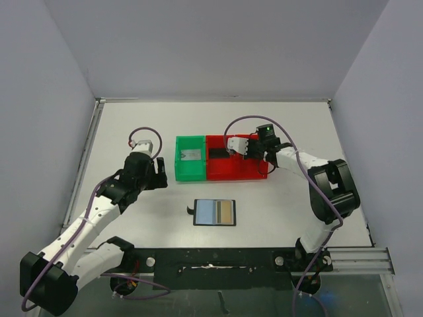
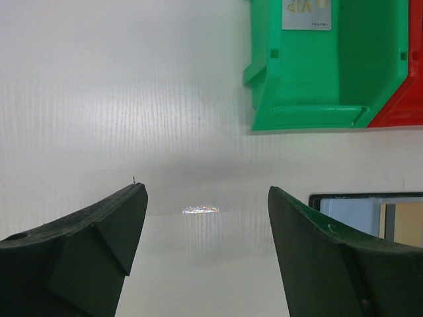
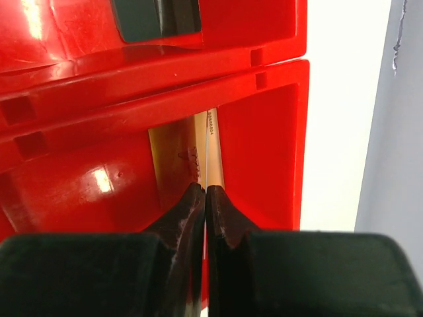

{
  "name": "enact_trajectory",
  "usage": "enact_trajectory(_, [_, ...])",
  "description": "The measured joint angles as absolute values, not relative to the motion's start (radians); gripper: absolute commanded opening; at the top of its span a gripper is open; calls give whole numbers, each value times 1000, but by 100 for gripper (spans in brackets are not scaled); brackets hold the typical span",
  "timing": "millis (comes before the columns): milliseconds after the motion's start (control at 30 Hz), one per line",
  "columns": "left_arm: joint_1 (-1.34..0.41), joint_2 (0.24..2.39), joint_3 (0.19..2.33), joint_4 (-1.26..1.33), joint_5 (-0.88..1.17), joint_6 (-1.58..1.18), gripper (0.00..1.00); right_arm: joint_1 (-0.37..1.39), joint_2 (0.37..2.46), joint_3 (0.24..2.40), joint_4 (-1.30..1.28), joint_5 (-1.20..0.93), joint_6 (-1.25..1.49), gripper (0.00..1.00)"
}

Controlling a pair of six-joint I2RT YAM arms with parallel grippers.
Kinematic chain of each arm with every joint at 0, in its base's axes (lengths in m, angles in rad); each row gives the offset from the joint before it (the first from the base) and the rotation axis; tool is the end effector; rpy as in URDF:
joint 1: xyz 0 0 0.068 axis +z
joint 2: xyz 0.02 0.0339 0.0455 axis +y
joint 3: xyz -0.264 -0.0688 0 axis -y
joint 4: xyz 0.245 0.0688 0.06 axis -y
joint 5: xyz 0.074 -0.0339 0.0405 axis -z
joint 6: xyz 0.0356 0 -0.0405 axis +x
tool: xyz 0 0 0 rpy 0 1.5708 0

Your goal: Take the credit cards out of the card holder

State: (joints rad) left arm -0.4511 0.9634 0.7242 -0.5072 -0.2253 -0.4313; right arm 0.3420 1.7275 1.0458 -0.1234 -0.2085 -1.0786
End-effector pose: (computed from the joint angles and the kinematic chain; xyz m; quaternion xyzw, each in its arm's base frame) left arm 0.1847 -0.0806 0.2567 -0.0360 0.9108 -0.0769 0.4039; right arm 0.3411 0.1292 0.1880 -0.6310 0.6741 -0.0437 0.3814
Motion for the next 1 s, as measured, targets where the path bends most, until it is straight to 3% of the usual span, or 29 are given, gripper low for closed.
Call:
enact_trajectory(67, [-448,964,724,-505,-223,-431,72,341,1745,1053,-116,-203,-1090,7])
enact_trajectory(233, [-443,965,724,-500,-218,-429,72,341,1798,1085,-113,-186,-1112,9])
enact_trajectory(567, [-441,968,724,-497,-206,-428,72,342,1812,1085,-113,-172,-1120,27])
enact_trajectory(1000, [-437,994,724,-497,-197,-424,72,342,1812,1087,-158,-172,-1097,41])
